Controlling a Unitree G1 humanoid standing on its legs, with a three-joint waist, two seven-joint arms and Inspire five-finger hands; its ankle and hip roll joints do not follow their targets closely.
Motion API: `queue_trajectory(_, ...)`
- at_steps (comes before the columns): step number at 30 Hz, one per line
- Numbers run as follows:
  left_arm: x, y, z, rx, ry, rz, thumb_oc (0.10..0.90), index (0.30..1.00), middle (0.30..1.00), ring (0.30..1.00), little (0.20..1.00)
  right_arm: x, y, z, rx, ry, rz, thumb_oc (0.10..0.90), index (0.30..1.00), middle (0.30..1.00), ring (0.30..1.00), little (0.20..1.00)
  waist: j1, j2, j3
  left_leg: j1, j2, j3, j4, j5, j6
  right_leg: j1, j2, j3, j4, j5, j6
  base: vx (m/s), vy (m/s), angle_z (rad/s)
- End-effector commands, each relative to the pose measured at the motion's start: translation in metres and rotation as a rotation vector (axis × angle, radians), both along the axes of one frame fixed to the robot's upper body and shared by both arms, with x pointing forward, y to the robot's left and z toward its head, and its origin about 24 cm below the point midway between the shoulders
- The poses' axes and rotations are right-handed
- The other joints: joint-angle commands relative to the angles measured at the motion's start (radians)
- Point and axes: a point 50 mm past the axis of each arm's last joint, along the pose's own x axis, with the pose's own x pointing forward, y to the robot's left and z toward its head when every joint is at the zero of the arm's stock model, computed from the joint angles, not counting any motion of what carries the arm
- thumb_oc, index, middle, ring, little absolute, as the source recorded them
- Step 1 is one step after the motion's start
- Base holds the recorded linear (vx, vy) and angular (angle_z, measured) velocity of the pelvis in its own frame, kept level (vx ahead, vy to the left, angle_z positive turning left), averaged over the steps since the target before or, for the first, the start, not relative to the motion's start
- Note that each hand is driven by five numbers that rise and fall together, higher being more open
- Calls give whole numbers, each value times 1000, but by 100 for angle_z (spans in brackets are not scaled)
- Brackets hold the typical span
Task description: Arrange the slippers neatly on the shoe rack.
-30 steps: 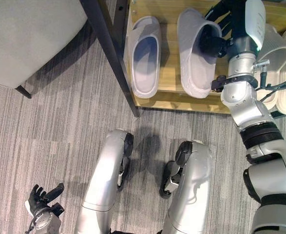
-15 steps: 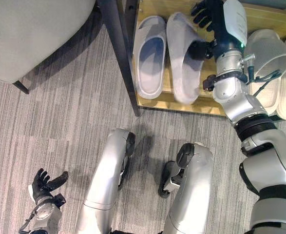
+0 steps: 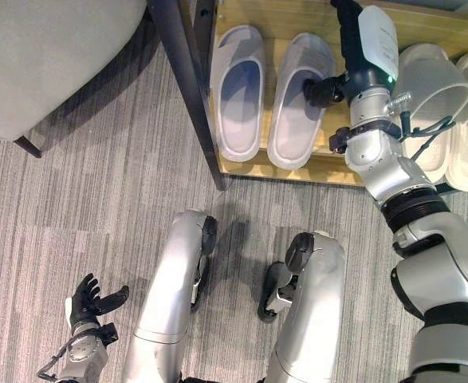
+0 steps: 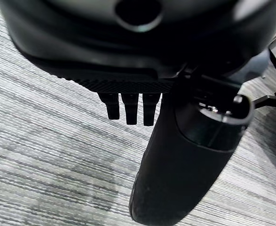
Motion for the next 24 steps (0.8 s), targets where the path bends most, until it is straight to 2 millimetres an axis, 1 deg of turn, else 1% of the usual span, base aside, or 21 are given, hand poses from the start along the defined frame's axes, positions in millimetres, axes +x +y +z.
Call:
queue_trajectory(1,-25,6,-9,51,77,-49,800,900,900,900,900,-28,20,72,124,-255,249,800,900,900,900,900,48,1,-22,9,49,-95,43,-114,30,58,-19,27,22,-76,-81,0,0,0)
queue_trajectory(3,-30,5,-15,40,113,-43,800,900,900,900,900,-28,17,70,126,-253,238,800,900,900,900,900,46,-2,-22,9,49,-97,42,-113,29,58,-20,28,23,-77,-80,0,0,0)
queue_trajectory(5,-30,1,-18,34,124,-51,800,900,900,900,900,-30,19,70,145,-264,267,800,900,900,900,900,44,-3,-22,9,49,-98,40,-113,28,58,-21,30,23,-77,-81,0,0,0)
queue_trajectory(6,-25,0,-18,22,127,-52,800,900,900,900,900,-32,33,65,153,-265,340,800,900,900,900,900,37,-6,-22,9,52,-100,39,-113,29,58,-22,28,22,-79,-83,-35,3,-2)
queue_trajectory(7,-23,2,-16,41,123,-74,800,900,900,900,900,-33,28,68,151,-272,322,800,900,900,900,900,33,-8,-22,9,50,-100,41,-113,29,58,-24,27,24,-82,-84,0,0,0)
queue_trajectory(8,-23,2,-16,42,122,-75,800,900,900,900,900,-33,28,68,151,-272,321,800,900,900,900,900,34,-7,-22,9,50,-100,41,-113,29,58,-24,27,24,-82,-84,-31,8,-1)
queue_trajectory(9,-27,7,-15,53,126,-63,800,900,900,900,900,-34,19,64,183,-259,317,800,900,900,900,900,35,-4,-22,9,49,-98,43,-113,29,58,-24,26,27,-81,-83,0,0,0)
queue_trajectory(10,-31,10,-16,56,128,-54,800,900,900,900,900,-35,16,66,175,-256,317,800,900,900,900,900,36,-5,-22,9,50,-100,42,-113,28,58,-23,26,27,-82,-82,-43,-11,-1)
queue_trajectory(11,-36,9,-19,39,141,-57,800,900,900,900,900,-38,11,65,151,-245,313,800,900,900,900,900,37,-6,-22,9,49,-102,43,-113,27,58,-22,26,28,-83,-83,0,0,0)
queue_trajectory(13,-36,9,-18,40,141,-60,800,900,900,900,900,-40,10,64,118,-241,309,800,900,900,900,900,36,-8,-22,9,50,-103,42,-113,26,58,-22,26,27,-83,-83,0,0,0)
queue_trajectory(15,-32,10,-14,68,124,-80,800,900,900,900,900,-45,8,65,36,-268,268,800,900,900,900,900,33,-9,-22,9,50,-105,41,-113,26,58,-22,26,24,-83,-83,-16,3,0)
queue_trajectory(16,-28,8,-10,93,102,-103,800,900,900,900,900,-55,8,65,-38,-313,258,800,900,900,900,900,25,-10,-22,9,48,-106,39,-113,26,58,-23,25,21,-83,-82,0,0,0)
queue_trajectory(17,-28,9,-10,96,103,-104,800,900,900,900,900,-56,7,64,-37,-314,255,800,900,900,900,900,27,-11,-22,9,48,-106,39,-113,26,58,-23,25,22,-83,-82,0,0,0)
queue_trajectory(18,-25,8,-7,111,89,-120,800,900,900,900,900,-61,5,63,-32,-341,253,800,900,900,900,900,26,-13,-22,9,46,-107,41,-113,26,58,-22,26,21,-83,-81,0,0,0)
queue_trajectory(19,-17,7,-2,139,63,-159,800,900,900,900,900,-61,-1,60,-13,-365,212,800,900,900,900,900,23,-11,-22,9,43,-106,41,-113,27,58,-19,25,18,-80,-79,0,0,0)
queue_trajectory(20,-14,6,0,147,61,-172,800,900,900,900,900,-60,-3,59,-13,-367,197,800,900,900,900,900,25,-11,-22,9,42,-107,41,-113,27,58,-19,23,16,-79,-79,0,0,0)
queue_trajectory(22,-13,6,0,157,60,-178,800,900,900,900,900,-60,-4,60,-10,-374,184,800,900,900,900,900,27,-10,-22,9,42,-108,41,-113,27,58,-18,21,15,-78,-79,0,0,0)
queue_trajectory(24,-12,4,0,158,66,-187,800,900,900,900,900,-60,-3,59,49,-382,222,800,900,900,900,900,25,-9,-22,9,43,-108,41,-113,27,58,-17,18,15,-76,-77,0,0,0)
